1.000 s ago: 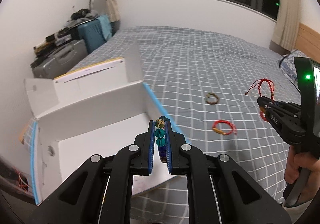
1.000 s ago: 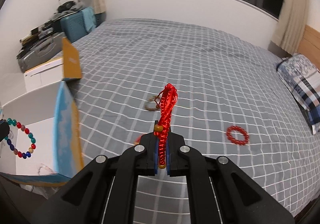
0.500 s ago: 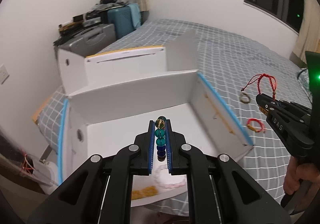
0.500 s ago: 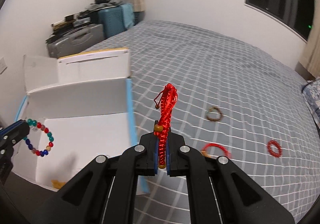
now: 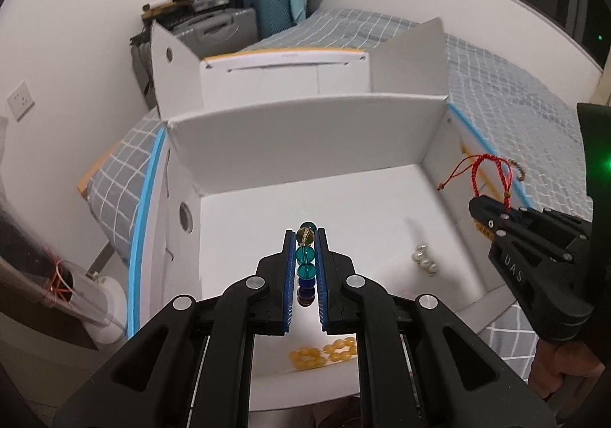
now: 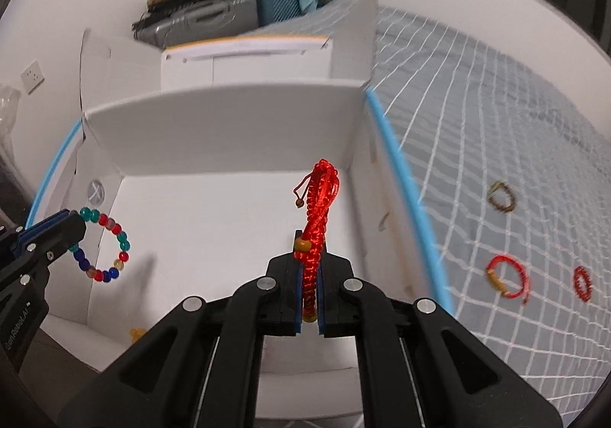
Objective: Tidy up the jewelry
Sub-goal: 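Carry both bracelets into the white box and open both tools, then move both open tools back over the bed toward the remaining bracelets, then grasp the red bead bracelet with the right tool while the left tool grasps the red cord bracelet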
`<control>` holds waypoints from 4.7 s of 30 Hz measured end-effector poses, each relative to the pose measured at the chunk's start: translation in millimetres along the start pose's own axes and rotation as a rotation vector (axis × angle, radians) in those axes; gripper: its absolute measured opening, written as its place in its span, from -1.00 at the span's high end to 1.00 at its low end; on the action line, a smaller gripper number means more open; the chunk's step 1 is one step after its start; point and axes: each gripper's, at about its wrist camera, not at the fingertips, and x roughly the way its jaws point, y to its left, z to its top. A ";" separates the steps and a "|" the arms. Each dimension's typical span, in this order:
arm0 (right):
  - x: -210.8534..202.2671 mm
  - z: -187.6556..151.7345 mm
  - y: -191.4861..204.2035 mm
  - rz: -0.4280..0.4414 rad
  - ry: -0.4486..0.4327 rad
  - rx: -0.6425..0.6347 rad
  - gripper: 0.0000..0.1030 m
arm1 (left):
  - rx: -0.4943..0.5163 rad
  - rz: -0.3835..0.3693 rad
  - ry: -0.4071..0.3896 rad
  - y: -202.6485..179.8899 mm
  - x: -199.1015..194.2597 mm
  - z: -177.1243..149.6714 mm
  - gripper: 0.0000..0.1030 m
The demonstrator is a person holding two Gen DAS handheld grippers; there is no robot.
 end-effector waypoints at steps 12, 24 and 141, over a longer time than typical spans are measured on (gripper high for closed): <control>29.4 -11.3 11.8 0.008 0.101 -0.022 0.92 | -0.012 0.038 0.085 7.8 29.7 -11.9 0.82; 30.0 -10.0 15.3 -0.001 0.102 -0.035 0.89 | -0.019 0.036 0.114 8.9 41.0 -11.3 0.79; 49.9 -130.1 -476.5 -0.318 0.140 0.528 -0.22 | 0.331 -0.281 0.126 -400.1 161.7 -13.8 -0.64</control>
